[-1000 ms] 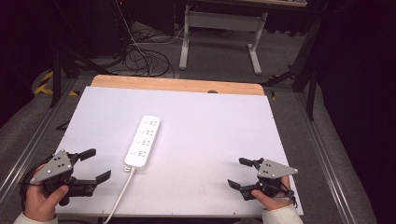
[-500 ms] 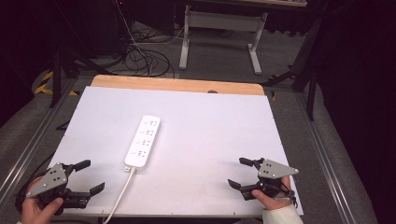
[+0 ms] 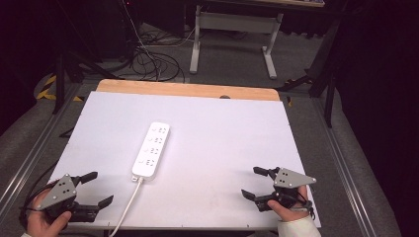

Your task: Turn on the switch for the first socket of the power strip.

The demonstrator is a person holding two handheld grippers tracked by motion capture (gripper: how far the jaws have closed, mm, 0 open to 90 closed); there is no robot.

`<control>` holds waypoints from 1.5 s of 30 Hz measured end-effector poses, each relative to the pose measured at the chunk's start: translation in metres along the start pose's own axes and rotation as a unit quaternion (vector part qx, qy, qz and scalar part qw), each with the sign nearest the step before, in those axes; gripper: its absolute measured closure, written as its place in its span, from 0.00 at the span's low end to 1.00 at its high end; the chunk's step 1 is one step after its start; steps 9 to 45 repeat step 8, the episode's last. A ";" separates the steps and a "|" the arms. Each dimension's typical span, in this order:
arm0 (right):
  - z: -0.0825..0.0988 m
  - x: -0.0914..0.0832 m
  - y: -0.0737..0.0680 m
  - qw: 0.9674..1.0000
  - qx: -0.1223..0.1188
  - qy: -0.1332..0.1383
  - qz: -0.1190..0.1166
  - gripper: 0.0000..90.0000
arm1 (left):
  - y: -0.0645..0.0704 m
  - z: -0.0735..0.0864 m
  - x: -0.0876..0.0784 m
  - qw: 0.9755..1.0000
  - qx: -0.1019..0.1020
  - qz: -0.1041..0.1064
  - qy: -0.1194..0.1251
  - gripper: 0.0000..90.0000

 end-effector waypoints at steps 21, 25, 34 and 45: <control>0.000 0.000 0.000 1.000 0.000 -0.001 0.000 0.17 | 0.003 -0.002 0.002 0.999 -0.034 0.013 0.005 0.10; 0.000 0.000 0.000 1.000 0.000 -0.001 0.000 0.17 | 0.003 -0.002 0.002 0.999 -0.034 0.013 0.005 0.10; 0.000 0.000 0.000 1.000 0.000 -0.001 0.000 0.17 | 0.003 -0.002 0.002 0.999 -0.034 0.013 0.005 0.10; 0.000 0.000 0.000 1.000 0.000 -0.001 0.000 0.17 | 0.003 -0.002 0.002 0.999 -0.034 0.013 0.005 0.10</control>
Point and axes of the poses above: each handheld gripper's, and its own axes: x roughly forward along the jaws, z roughly out of its underside, y roughly to its right, the point moved 6 cm from there along x, roughly forward along the jaws, and after that the axes turned 4 degrees about -z, right-handed, at the moved point
